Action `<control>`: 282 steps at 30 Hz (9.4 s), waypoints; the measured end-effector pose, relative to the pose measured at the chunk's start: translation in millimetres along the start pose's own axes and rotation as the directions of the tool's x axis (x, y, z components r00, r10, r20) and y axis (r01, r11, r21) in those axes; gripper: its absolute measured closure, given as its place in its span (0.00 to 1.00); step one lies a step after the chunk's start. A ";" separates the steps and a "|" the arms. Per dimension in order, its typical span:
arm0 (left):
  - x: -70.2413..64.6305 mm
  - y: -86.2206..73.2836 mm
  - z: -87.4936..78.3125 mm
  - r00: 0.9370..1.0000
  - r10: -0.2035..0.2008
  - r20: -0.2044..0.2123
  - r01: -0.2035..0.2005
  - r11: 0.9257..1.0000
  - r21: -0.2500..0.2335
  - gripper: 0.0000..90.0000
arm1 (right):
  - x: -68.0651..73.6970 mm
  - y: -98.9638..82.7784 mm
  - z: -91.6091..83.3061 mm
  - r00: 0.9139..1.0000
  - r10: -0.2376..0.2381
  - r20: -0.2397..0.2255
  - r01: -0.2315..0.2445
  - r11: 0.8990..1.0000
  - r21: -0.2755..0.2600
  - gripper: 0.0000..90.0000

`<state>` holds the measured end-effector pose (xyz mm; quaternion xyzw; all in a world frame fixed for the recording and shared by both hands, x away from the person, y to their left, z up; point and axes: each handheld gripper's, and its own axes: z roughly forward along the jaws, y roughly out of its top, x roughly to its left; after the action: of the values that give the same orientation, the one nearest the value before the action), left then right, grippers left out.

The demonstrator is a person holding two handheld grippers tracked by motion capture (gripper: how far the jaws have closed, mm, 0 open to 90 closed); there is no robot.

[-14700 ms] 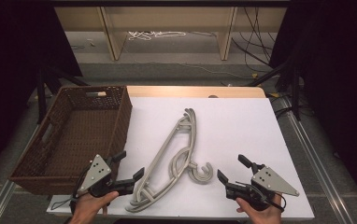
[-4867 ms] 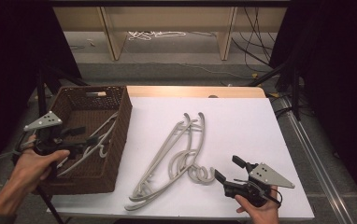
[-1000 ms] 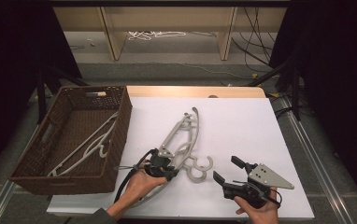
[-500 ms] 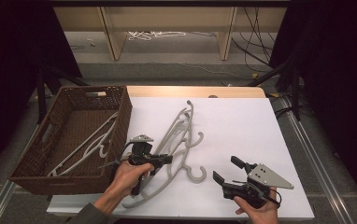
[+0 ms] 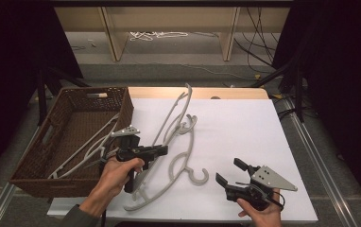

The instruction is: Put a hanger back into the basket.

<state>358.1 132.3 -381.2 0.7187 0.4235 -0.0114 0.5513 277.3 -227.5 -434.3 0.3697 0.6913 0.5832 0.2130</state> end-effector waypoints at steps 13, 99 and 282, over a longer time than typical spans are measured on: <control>-3.6 29.2 -45.3 1.000 0.000 0.023 0.000 1.000 -0.025 0.90 | 0.0 -0.4 0.7 1.000 0.001 0.005 -0.001 1.000 0.010 0.20; 153.6 4.0 -184.9 0.919 0.306 -0.247 -0.222 0.922 0.318 0.90 | -1.7 -2.9 4.5 1.000 -0.001 0.018 0.001 1.000 0.023 0.20; 4.7 -48.3 103.2 0.883 0.470 -0.002 -0.306 0.578 0.756 0.90 | 1.3 0.2 5.8 1.000 -0.002 0.001 0.002 1.000 0.004 0.19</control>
<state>377.6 54.0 -461.7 0.9508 0.2671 0.0134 0.1564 280.7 -222.8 -435.3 0.3696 0.6929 0.5813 0.2131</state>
